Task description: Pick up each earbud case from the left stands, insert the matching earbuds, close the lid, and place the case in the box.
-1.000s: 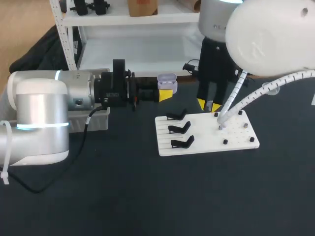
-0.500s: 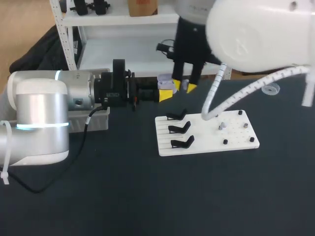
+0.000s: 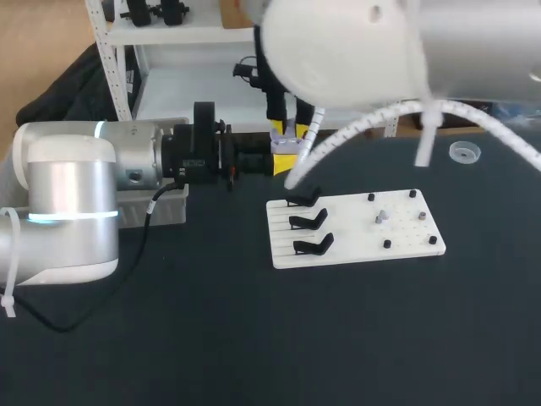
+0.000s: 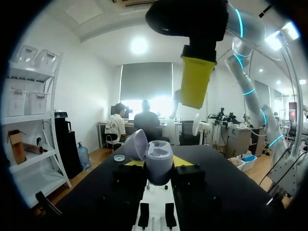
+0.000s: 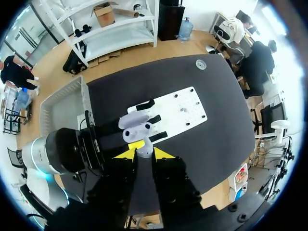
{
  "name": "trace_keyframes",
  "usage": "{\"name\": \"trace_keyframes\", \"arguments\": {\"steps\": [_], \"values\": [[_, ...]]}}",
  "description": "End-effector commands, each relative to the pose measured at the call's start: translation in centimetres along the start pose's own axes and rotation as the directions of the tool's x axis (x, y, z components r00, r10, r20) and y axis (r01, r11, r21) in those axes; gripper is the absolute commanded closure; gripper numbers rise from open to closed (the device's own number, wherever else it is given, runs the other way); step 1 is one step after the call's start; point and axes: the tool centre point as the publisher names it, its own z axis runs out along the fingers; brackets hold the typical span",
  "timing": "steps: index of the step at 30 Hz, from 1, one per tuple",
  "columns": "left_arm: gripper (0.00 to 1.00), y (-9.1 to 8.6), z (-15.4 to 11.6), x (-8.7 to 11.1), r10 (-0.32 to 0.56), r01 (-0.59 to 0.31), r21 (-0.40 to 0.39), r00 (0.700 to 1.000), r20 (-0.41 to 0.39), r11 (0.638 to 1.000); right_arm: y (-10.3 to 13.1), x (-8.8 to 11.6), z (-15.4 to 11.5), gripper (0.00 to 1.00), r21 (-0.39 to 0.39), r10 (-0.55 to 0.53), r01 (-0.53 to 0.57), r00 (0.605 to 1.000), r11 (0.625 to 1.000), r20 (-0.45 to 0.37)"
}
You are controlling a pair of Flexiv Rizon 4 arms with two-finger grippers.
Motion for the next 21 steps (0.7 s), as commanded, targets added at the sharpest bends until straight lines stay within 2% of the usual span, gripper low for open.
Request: {"name": "trace_keyframes", "arguments": {"steps": [1,9,21], "values": [[1.00,0.0,0.0,0.0,0.001,-0.001,-0.002,1.000,0.003,1.000,0.5,-0.3,0.1,1.00,0.039,-0.011,0.011,1.000,0.999,-0.001],[1.00,0.0,0.0,0.0,0.001,-0.001,-0.002,1.000,0.003,1.000,-0.1,-0.2,0.9,1.00,0.059,-0.070,0.068,0.997,0.996,0.022],[1.00,0.0,0.0,0.0,0.001,-0.001,-0.002,1.000,0.003,1.000,-1.1,0.2,2.4,1.00,0.103,-0.063,0.063,0.998,0.993,0.002]]}}
